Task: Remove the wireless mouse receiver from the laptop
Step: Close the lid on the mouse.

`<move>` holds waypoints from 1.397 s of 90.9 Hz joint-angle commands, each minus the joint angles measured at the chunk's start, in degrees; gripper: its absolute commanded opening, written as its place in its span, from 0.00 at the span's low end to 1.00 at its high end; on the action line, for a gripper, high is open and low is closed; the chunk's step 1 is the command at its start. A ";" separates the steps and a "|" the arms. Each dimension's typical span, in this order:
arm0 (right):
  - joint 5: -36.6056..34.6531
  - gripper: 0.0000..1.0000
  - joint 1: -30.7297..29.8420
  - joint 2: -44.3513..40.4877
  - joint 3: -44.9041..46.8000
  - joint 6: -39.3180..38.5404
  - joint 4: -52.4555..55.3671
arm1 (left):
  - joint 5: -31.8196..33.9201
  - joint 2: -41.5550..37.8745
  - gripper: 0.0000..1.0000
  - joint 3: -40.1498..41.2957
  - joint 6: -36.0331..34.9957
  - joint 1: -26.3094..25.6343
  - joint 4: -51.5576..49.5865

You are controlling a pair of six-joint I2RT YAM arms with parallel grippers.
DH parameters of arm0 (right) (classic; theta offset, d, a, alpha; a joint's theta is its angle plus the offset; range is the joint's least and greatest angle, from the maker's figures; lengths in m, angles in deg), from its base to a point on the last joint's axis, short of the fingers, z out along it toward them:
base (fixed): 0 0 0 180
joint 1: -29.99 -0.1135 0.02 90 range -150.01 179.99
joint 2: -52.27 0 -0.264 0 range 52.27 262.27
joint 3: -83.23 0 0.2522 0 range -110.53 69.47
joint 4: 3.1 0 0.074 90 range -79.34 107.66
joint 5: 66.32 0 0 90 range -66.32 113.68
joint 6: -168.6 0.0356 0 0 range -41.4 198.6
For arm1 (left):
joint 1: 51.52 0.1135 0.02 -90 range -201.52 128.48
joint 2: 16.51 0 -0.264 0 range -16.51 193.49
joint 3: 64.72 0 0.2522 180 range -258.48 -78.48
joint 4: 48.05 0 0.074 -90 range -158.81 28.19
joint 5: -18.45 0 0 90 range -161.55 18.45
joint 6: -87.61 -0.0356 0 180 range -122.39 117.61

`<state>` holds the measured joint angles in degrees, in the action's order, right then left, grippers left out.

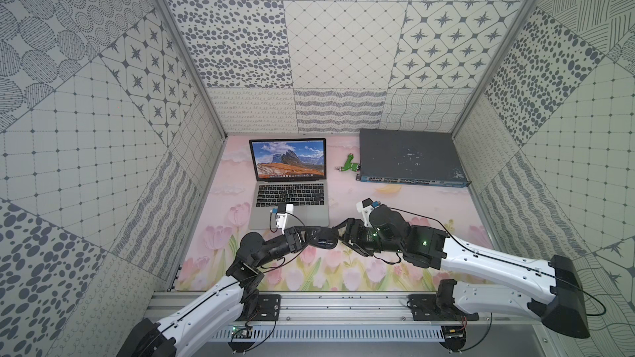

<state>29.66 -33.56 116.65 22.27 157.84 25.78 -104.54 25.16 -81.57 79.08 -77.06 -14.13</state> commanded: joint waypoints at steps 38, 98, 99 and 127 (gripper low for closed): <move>4.08 0.67 0.27 1.74 2.78 1.04 -6.35 | 0.56 -0.46 0.11 0.29 -0.02 0.23 5.13; 7.39 0.63 0.71 3.35 2.93 -2.96 -6.26 | 0.45 -0.95 0.11 0.36 4.54 0.23 6.74; 7.43 0.63 0.71 3.37 2.92 -2.96 -6.25 | 0.46 -0.92 0.11 0.41 4.60 0.23 6.78; 6.84 0.63 0.86 3.05 2.61 -4.24 -5.63 | 0.56 -1.01 0.11 0.26 5.38 0.23 5.64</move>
<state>36.72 -32.94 119.08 24.69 155.44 19.42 -104.30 24.44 -81.18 83.28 -77.06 -13.76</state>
